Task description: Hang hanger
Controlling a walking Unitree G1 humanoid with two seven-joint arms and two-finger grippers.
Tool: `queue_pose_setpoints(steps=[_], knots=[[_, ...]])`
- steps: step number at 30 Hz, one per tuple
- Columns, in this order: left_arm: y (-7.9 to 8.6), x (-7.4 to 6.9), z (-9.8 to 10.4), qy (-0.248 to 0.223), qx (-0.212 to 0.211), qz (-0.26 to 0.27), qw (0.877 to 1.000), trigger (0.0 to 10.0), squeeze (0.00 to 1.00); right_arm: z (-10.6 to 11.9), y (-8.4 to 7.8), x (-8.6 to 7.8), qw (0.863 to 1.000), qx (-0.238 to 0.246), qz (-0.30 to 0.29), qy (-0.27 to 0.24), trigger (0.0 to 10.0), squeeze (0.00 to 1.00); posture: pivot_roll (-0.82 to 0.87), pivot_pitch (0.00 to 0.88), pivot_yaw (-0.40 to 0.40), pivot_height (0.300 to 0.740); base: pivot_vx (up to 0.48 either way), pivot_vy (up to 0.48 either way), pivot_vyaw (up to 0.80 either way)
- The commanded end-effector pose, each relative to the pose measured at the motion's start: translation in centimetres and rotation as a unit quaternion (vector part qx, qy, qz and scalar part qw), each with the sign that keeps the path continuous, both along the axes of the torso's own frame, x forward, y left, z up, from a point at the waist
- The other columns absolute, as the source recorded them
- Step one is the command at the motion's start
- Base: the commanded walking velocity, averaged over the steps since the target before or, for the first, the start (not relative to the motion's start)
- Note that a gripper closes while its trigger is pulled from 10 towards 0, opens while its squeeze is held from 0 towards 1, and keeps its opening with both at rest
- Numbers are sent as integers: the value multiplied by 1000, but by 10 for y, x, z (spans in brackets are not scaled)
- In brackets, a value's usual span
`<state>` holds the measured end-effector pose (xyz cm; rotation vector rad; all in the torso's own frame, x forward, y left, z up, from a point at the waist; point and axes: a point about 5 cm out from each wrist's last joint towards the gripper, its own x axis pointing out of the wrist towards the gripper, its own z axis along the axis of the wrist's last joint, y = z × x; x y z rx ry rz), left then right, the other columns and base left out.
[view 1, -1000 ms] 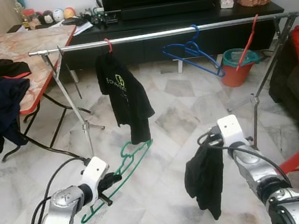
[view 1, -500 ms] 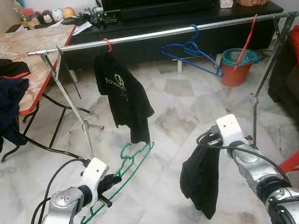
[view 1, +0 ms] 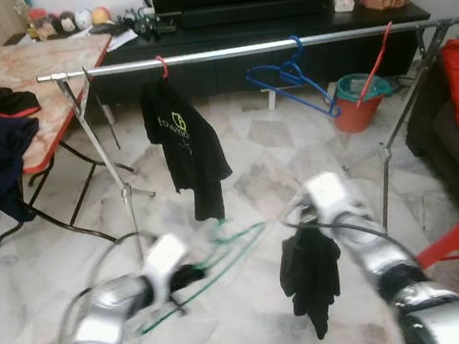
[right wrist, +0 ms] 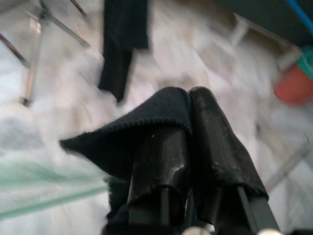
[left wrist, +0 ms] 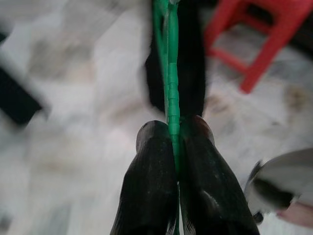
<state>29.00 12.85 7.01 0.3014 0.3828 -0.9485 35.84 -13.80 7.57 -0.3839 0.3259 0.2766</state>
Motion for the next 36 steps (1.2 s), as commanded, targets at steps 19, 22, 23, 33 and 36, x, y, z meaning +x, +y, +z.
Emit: queue_pose_setpoints(steps=[19,22,23,33,36], knots=[[10,-30,17,74,28,-104,991,10000,0,13,-6,5,1000,-19,-13,-11,10000,0,-87,0,-22,740,0,0,0],[12,-31,20,77,31,-108,991,10000,0,13,-6,5,1000,-18,-12,-11,10000,0,-88,0,-22,740,0,0,0],[13,-32,23,78,33,-110,990,10000,0,13,-6,5,1000,-18,-12,-11,10000,0,-87,0,-22,740,0,0,0],[10,-21,37,39,20,-81,996,10000,0,13,-2,4,1000,-17,-5,-9,10000,0,-87,0,-23,740,0,0,0],[10,-18,39,28,22,-72,997,10000,0,13,-1,4,1000,-16,-3,-9,10000,0,-87,0,-22,740,0,0,0]])
